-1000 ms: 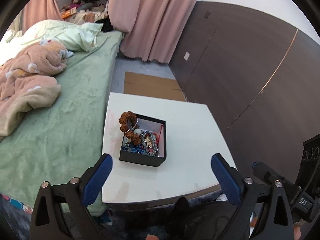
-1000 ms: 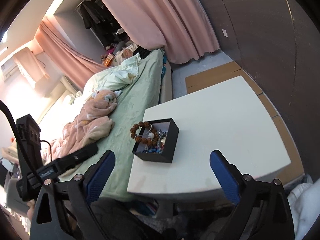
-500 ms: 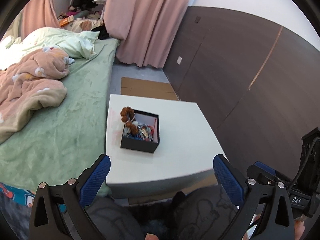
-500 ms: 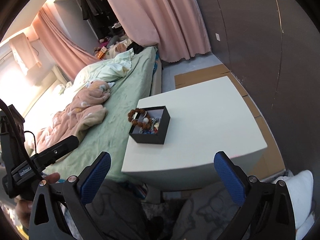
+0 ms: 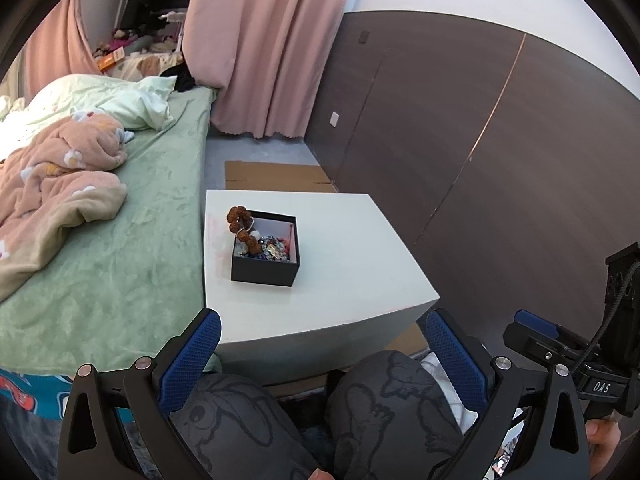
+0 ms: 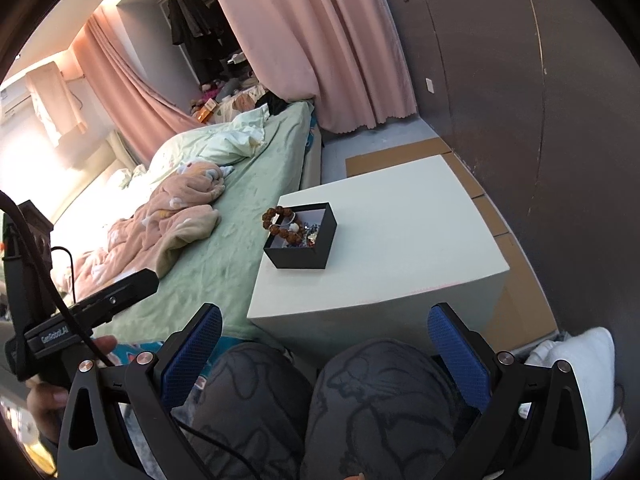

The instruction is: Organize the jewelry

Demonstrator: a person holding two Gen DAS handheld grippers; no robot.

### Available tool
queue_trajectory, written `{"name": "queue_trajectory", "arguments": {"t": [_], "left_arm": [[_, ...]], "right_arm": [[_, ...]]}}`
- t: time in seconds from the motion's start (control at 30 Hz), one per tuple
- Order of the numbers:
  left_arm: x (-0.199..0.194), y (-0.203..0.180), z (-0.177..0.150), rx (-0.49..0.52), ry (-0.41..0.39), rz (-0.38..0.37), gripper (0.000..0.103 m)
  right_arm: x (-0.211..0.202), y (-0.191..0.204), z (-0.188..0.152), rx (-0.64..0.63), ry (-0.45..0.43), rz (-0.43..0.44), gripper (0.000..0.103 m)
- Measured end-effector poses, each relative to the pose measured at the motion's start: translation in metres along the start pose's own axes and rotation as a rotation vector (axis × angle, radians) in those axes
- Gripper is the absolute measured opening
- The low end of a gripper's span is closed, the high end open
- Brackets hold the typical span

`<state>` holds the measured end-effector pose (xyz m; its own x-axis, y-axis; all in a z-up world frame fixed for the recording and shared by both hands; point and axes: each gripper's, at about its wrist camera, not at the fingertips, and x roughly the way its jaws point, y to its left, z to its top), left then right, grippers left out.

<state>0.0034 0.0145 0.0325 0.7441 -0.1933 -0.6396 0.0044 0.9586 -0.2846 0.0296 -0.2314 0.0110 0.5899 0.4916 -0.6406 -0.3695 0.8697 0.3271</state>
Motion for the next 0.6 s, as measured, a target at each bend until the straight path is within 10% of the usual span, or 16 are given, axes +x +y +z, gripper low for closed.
{"name": "queue_trajectory", "arguments": {"t": [0.6], "left_arm": [[-0.011, -0.01, -0.003, 0.09, -0.012, -0.002, 0.102]], "right_arm": [[-0.01, 0.006, -0.002, -0.022, -0.038, -0.016, 0.103]]}}
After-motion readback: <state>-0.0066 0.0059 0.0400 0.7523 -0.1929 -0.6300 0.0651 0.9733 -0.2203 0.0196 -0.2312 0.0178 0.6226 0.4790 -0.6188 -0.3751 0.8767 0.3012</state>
